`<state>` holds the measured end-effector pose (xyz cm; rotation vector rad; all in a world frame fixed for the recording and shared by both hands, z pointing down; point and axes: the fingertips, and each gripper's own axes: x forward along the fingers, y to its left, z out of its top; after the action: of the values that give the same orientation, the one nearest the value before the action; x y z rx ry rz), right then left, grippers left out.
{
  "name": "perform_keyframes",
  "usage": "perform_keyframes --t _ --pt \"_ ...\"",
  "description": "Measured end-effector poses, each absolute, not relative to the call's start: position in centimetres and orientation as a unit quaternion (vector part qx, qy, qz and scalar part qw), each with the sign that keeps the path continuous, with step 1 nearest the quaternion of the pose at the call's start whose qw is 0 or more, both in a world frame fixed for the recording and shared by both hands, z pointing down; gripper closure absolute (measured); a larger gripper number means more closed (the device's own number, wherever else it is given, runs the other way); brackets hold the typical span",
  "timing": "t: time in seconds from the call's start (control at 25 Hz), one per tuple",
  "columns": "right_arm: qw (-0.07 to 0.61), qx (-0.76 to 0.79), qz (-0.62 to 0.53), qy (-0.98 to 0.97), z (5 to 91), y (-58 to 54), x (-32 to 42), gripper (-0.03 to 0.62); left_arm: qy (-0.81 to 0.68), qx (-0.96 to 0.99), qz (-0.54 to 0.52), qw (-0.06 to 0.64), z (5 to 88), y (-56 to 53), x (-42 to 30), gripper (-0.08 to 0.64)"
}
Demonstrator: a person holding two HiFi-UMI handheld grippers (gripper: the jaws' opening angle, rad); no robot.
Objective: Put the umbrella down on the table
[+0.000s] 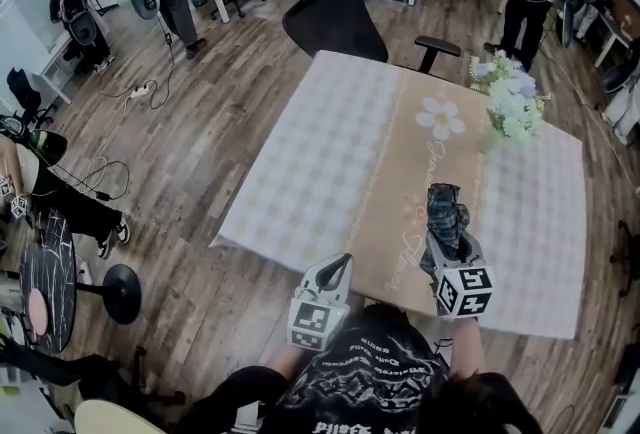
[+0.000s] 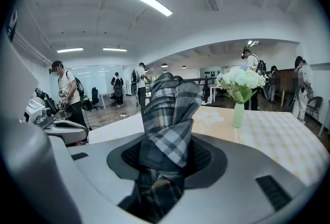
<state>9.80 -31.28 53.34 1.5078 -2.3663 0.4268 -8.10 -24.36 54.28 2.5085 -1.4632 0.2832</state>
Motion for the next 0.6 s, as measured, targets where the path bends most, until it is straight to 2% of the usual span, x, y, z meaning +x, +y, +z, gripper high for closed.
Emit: perform_keyframes --t 0.2,0.6 --pt "0.184 0.519 0.132 -0.824 53.2 -34.4 10.5 0.407 -0.504 0.85 0.102 0.111 54.4 -25.8 -7.5 0.541" --pt "0.2 0.509 0.145 -0.825 52.9 -41.4 13.3 0.407 -0.523 0.834 0.123 0.126 54.9 -28.6 -6.2 0.541"
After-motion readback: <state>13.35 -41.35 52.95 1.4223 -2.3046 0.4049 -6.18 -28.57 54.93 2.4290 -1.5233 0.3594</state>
